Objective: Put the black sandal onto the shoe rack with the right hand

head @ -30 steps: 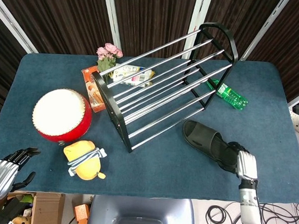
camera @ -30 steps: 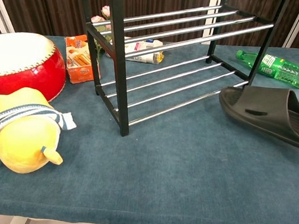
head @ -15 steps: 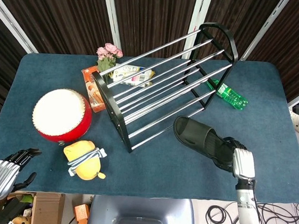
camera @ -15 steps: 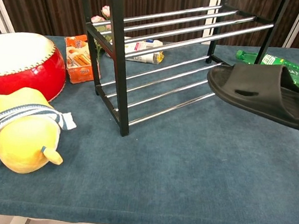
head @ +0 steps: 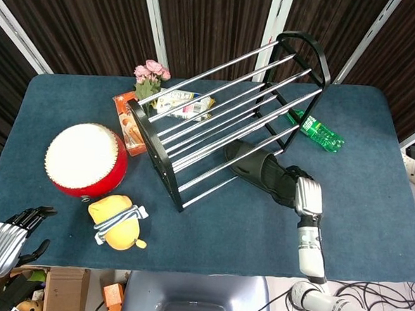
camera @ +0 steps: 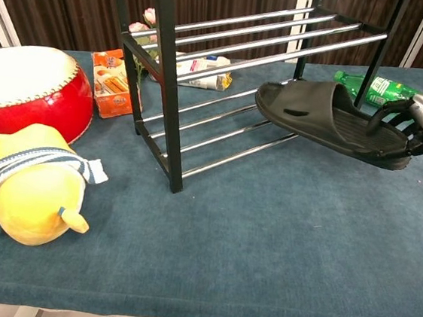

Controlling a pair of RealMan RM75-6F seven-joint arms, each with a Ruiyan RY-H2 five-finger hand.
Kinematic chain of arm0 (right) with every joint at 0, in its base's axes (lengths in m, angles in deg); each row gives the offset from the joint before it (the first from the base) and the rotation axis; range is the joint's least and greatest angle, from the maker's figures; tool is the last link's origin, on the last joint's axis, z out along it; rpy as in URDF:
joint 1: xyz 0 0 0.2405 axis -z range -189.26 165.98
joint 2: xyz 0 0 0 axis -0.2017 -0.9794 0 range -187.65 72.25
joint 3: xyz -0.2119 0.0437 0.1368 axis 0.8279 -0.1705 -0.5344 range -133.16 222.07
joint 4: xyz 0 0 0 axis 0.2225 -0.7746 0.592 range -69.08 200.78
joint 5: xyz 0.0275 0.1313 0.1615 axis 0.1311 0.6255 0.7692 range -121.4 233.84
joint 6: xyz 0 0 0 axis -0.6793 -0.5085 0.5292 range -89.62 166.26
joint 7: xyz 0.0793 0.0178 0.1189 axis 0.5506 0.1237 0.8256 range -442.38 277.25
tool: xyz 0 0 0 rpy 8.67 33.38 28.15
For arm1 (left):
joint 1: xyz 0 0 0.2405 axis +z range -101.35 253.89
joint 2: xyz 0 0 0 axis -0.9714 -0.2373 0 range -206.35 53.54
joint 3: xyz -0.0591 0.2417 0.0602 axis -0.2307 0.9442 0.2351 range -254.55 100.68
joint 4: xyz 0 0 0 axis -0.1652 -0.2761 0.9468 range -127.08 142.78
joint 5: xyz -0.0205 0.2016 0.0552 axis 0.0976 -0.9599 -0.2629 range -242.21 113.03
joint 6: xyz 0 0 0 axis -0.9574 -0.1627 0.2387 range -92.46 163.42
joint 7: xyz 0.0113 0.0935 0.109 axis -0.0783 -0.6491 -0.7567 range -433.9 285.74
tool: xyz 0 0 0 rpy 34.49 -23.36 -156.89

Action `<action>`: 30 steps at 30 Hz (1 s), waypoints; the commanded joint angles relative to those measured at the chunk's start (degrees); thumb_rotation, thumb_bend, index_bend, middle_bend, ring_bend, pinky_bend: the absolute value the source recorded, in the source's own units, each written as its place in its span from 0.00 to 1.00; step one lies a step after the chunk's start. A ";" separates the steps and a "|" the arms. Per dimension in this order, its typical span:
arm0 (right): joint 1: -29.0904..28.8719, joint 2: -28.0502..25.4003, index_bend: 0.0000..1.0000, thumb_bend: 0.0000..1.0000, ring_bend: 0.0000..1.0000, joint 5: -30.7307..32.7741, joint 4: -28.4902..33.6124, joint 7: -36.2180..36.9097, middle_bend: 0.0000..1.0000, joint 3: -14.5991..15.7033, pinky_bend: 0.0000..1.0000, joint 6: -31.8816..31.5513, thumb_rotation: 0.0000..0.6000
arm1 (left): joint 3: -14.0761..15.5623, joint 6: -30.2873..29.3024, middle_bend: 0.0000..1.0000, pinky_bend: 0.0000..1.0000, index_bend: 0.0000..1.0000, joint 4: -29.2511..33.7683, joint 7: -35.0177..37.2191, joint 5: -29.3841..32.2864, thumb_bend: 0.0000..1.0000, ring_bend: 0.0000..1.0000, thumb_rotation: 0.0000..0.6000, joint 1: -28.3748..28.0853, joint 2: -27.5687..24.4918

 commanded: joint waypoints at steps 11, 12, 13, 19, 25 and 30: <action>-9.88 8.80 0.52 0.38 0.55 2.95 -11.76 -4.27 0.45 -4.31 0.77 2.74 1.00 | 0.16 0.27 0.24 0.47 0.27 0.05 0.71 -0.07 0.35 0.25 1.00 -0.16 -0.21; -10.38 9.26 0.52 0.38 0.55 3.09 -12.74 -4.25 0.45 -4.55 0.77 2.80 1.00 | 0.14 0.25 0.24 0.47 0.27 0.04 0.76 -0.04 0.35 0.25 1.00 -0.16 -0.21; -10.82 9.65 0.52 0.38 0.55 3.22 -13.61 -4.20 0.45 -4.76 0.77 2.88 1.00 | 0.12 0.25 0.24 0.47 0.27 0.02 0.79 0.01 0.35 0.25 1.00 -0.15 -0.22; -12.79 11.32 0.52 0.38 0.55 4.00 -18.07 -2.51 0.45 -5.86 0.77 3.37 1.00 | 0.04 0.54 0.25 0.47 0.27 -0.01 0.87 0.13 0.35 0.25 1.00 -0.35 -0.21; -13.92 12.38 0.48 0.38 0.49 4.05 -21.37 1.19 0.45 -6.03 0.75 4.77 1.00 | 0.21 0.35 0.25 0.47 0.27 0.02 0.57 -0.31 0.35 0.25 1.00 -0.31 -0.15; -14.68 13.42 0.42 0.35 0.36 3.94 -24.20 2.68 0.42 -5.56 0.60 5.75 1.00 | 0.29 0.55 0.25 0.47 0.27 0.10 0.61 -0.23 0.35 0.25 1.00 -0.34 -0.23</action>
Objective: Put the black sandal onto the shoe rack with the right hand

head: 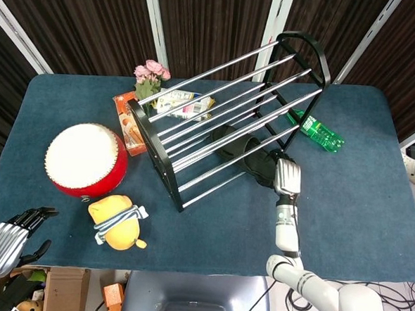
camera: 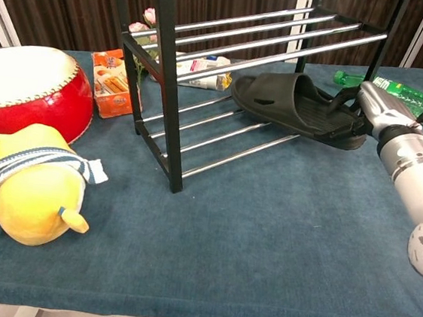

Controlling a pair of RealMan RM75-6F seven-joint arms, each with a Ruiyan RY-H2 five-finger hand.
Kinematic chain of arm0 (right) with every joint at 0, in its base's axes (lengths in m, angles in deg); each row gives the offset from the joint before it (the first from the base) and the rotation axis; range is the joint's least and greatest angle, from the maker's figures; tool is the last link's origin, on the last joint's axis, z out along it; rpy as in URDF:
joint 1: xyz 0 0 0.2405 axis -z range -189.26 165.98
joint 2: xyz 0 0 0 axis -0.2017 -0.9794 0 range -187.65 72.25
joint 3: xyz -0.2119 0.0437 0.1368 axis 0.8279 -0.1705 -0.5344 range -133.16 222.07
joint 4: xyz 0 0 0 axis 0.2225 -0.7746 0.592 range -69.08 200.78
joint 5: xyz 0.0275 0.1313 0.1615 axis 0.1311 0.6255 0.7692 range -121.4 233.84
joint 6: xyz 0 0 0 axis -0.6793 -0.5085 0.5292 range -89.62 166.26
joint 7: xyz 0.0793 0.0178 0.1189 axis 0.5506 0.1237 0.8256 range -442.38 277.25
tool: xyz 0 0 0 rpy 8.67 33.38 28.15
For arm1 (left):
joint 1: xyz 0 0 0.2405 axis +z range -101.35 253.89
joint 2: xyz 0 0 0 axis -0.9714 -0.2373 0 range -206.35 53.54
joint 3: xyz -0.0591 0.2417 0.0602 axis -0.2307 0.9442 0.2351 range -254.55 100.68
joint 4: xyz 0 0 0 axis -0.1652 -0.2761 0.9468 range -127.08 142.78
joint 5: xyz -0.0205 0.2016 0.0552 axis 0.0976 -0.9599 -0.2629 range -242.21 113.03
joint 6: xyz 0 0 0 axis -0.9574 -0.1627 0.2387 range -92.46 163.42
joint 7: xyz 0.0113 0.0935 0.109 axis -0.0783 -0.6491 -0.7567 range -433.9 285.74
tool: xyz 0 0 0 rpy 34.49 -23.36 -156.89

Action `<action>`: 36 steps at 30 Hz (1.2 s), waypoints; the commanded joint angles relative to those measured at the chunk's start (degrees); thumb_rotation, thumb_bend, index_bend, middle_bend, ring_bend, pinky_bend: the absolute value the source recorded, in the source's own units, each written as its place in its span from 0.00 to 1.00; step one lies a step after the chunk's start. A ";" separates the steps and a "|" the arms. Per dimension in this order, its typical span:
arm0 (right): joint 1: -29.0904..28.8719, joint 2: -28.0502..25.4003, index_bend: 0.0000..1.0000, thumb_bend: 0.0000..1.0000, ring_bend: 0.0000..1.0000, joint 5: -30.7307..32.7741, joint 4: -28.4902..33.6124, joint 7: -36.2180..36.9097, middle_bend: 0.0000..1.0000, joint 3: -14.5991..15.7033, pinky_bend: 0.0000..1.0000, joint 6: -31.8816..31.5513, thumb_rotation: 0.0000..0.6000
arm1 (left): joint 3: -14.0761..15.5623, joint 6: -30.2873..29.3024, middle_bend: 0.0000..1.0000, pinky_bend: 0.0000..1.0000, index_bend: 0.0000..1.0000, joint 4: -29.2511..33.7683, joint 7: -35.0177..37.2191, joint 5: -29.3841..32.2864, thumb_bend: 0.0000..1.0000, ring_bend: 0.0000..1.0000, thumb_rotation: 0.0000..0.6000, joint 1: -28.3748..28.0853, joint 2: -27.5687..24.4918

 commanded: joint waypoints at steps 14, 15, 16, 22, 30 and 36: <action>-0.81 1.22 0.17 0.31 0.04 -1.80 -2.17 5.68 0.14 1.38 0.12 -0.12 1.00 | 0.11 0.41 0.26 0.47 0.28 0.09 0.14 0.23 0.35 0.25 1.00 -0.10 -0.05; -0.74 1.06 0.16 0.30 0.03 -1.89 -1.96 5.80 0.13 1.45 0.12 -0.18 1.00 | 0.10 0.42 0.26 0.47 0.28 0.09 0.07 0.23 0.35 0.25 1.00 -0.11 -0.04; -0.66 0.93 0.15 0.30 0.02 -2.00 -1.75 5.85 0.12 1.52 0.12 -0.35 1.00 | 0.11 0.42 0.26 0.47 0.28 0.11 0.02 0.21 0.35 0.25 1.00 -0.10 -0.03; 0.27 -0.50 0.12 0.28 0.00 -2.17 0.63 6.34 0.11 2.06 0.12 -0.30 1.00 | 0.25 0.61 0.26 0.47 0.28 0.17 -0.22 0.04 0.35 0.25 1.00 -0.17 0.04; 4.25 -5.25 0.06 0.22 0.00 -3.93 8.88 4.65 0.07 5.87 0.12 -1.18 1.00 | 0.28 0.75 0.26 0.47 0.28 0.27 -0.38 0.05 0.35 0.25 1.00 -0.23 0.01; 11.90 -15.36 0.02 0.19 0.00 -8.87 27.22 -7.43 0.05 14.65 0.12 -8.22 1.00 | 0.12 0.58 0.26 0.47 0.28 0.18 -0.76 0.27 0.35 0.25 1.00 -0.14 0.17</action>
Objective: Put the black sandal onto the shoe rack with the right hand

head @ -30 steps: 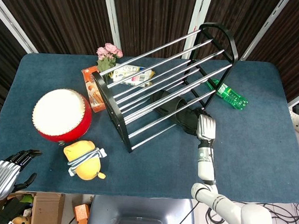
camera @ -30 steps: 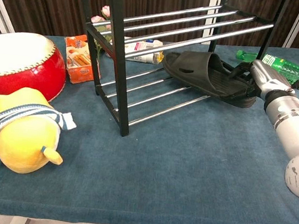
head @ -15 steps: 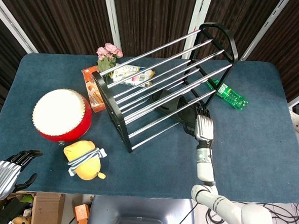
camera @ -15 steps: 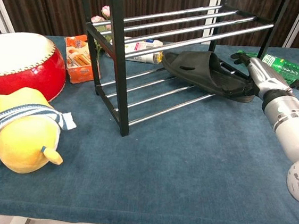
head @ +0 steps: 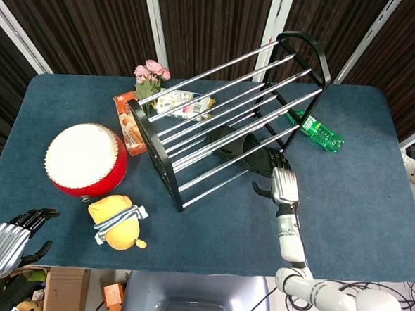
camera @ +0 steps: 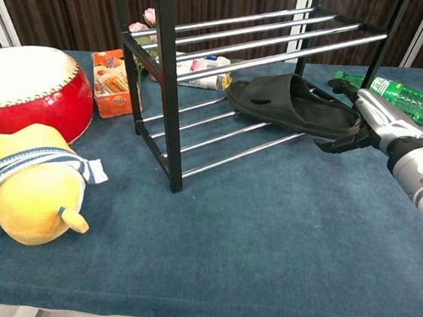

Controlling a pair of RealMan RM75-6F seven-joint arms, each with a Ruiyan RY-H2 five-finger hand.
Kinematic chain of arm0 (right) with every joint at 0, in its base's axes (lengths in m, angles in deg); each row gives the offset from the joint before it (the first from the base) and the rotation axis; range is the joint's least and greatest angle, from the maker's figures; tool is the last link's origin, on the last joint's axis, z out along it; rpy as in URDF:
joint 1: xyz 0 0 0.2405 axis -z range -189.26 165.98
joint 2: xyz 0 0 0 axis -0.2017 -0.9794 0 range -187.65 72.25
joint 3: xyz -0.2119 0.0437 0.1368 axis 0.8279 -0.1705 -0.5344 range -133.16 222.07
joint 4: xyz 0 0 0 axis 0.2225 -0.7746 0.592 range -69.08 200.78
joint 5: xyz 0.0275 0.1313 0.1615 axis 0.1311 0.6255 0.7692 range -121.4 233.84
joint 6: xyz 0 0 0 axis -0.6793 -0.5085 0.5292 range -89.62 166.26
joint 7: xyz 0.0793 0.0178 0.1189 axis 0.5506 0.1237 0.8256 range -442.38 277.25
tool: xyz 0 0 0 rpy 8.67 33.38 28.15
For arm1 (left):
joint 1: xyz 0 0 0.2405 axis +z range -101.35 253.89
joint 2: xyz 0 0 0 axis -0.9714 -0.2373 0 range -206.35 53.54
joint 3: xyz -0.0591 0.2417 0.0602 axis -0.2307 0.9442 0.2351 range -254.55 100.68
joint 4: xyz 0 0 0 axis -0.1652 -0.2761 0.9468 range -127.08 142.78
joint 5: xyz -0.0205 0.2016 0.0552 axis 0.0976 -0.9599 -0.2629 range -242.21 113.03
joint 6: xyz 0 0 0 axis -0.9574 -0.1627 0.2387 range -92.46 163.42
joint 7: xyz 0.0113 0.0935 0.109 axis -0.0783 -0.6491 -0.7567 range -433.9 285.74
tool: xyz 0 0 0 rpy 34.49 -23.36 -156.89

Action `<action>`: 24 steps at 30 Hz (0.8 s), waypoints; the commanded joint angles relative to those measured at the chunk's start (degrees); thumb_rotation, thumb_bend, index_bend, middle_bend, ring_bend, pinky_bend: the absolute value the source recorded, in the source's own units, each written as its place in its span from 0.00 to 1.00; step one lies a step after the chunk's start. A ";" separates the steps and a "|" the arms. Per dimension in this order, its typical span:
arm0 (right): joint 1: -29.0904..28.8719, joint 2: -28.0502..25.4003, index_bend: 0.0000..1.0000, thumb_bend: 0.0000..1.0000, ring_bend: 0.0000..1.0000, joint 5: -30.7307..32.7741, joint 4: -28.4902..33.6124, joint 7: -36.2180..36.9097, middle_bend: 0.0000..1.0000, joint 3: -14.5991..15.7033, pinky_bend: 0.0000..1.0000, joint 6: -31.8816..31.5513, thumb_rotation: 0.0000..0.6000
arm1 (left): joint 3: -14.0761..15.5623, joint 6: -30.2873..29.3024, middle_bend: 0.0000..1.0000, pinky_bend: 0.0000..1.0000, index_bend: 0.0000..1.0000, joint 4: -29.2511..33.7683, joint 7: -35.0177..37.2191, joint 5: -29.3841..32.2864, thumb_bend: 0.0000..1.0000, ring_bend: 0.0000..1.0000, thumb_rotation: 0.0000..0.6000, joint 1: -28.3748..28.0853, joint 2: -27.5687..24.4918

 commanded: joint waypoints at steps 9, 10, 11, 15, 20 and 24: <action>17.45 -27.14 0.08 0.19 0.03 -13.21 36.30 -19.47 0.07 18.97 0.12 -17.77 1.00 | -0.64 -1.31 0.26 0.47 0.28 0.11 -0.26 0.76 0.35 0.25 1.00 0.62 -0.03; 18.47 -28.52 0.08 0.19 0.04 -14.48 37.00 -19.03 0.07 19.97 0.13 -19.00 1.00 | -0.74 -1.52 0.26 0.47 0.28 0.11 -0.42 0.84 0.35 0.25 1.00 0.72 0.01; 19.40 -29.81 0.09 0.19 0.04 -15.59 37.54 -18.56 0.07 20.91 0.13 -20.00 1.00 | -0.85 -1.77 0.26 0.47 0.28 0.12 -0.61 0.92 0.35 0.25 1.00 0.83 0.09; 22.50 -35.43 0.11 0.18 0.04 -18.82 38.78 -17.03 0.07 24.75 0.17 -21.72 1.00 | -1.24 -2.80 0.26 0.47 0.28 0.11 -2.03 1.06 0.35 0.25 1.00 1.36 0.55; 24.21 -38.42 0.07 0.16 0.05 -20.00 37.80 -17.00 0.07 26.42 0.19 -21.28 1.00 | -1.38 -3.17 0.26 0.47 0.27 0.64 -3.88 1.24 0.35 0.25 1.00 1.81 0.94; 24.78 -39.76 0.02 0.16 0.05 -20.98 36.74 -12.87 0.07 27.21 0.18 -19.74 1.00 | -1.37 -2.37 0.24 0.46 0.25 2.16 -6.30 2.56 0.35 0.24 1.00 2.27 0.93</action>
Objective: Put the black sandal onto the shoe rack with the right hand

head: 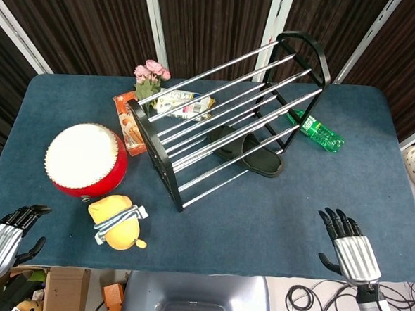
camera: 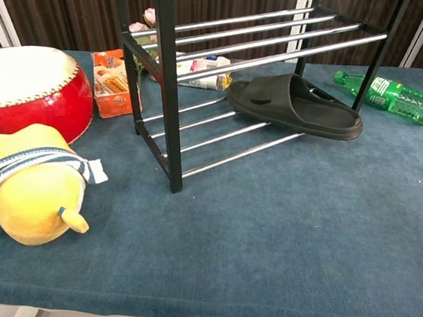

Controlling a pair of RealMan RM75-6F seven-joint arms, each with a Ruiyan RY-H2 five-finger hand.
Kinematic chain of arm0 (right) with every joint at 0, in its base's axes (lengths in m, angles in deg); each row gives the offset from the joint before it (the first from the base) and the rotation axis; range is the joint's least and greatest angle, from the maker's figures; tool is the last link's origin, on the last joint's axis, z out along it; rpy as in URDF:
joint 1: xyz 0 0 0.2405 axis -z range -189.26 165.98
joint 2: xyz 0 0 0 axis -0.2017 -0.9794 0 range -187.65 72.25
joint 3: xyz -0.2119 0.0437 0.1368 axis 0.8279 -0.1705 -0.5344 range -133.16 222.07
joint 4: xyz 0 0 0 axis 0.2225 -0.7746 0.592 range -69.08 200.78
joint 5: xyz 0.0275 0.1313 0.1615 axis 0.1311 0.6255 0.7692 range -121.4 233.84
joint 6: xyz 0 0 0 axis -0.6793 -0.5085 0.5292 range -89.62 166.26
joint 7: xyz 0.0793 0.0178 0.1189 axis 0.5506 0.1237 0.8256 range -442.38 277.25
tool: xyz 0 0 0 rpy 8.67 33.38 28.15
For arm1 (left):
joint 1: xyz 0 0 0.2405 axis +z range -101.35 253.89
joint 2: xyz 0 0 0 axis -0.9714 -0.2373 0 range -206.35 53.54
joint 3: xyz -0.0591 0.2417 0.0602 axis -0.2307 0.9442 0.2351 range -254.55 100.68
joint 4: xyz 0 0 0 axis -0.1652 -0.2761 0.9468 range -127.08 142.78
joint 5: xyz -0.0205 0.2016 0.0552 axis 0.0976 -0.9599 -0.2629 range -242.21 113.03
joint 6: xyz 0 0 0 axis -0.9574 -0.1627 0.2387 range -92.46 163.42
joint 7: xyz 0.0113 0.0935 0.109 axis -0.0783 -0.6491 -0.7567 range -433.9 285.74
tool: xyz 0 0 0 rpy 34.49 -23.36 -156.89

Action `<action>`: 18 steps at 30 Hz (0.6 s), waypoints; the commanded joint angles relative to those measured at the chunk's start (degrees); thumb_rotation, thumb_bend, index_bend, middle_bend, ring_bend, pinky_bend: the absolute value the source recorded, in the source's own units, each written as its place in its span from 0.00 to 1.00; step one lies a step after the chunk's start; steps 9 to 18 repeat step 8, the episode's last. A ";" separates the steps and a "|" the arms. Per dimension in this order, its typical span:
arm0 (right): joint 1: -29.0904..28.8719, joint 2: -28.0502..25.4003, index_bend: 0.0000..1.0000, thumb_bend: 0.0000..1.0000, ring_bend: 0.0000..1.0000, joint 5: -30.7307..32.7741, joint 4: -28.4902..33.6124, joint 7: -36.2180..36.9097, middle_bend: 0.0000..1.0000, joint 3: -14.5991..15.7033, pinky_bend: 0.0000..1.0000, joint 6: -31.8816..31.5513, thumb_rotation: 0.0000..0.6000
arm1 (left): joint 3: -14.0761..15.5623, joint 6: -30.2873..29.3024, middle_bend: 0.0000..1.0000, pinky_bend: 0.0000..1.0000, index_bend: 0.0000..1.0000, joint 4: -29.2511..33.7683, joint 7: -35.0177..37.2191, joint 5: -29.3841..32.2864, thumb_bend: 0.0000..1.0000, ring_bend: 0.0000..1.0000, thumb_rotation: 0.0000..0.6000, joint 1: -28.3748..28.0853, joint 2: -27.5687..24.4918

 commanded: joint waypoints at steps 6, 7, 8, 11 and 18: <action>1.11 -2.58 0.01 0.15 0.05 -1.35 0.20 4.06 0.07 0.02 0.19 1.64 1.00 | -0.33 0.27 0.23 0.46 0.23 1.43 -3.49 0.86 0.35 0.23 1.00 0.56 0.48; 1.31 -2.58 0.02 0.15 0.05 -1.47 0.22 4.31 0.07 -0.15 0.19 1.44 1.00 | -0.30 0.28 0.23 0.46 0.23 1.47 -3.62 0.80 0.35 0.23 1.00 0.59 0.50; 1.51 -2.57 0.03 0.15 0.05 -1.63 0.25 4.59 0.07 -0.29 0.19 1.24 1.00 | -0.26 0.28 0.23 0.46 0.23 1.51 -3.71 0.72 0.35 0.23 1.00 0.61 0.51; 1.51 -2.57 0.03 0.15 0.05 -1.63 0.25 4.59 0.07 -0.29 0.19 1.24 1.00 | -0.26 0.28 0.23 0.46 0.23 1.51 -3.71 0.72 0.35 0.23 1.00 0.61 0.51; 1.51 -2.57 0.03 0.15 0.05 -1.63 0.25 4.59 0.07 -0.29 0.19 1.24 1.00 | -0.26 0.28 0.23 0.46 0.23 1.51 -3.71 0.72 0.35 0.23 1.00 0.61 0.51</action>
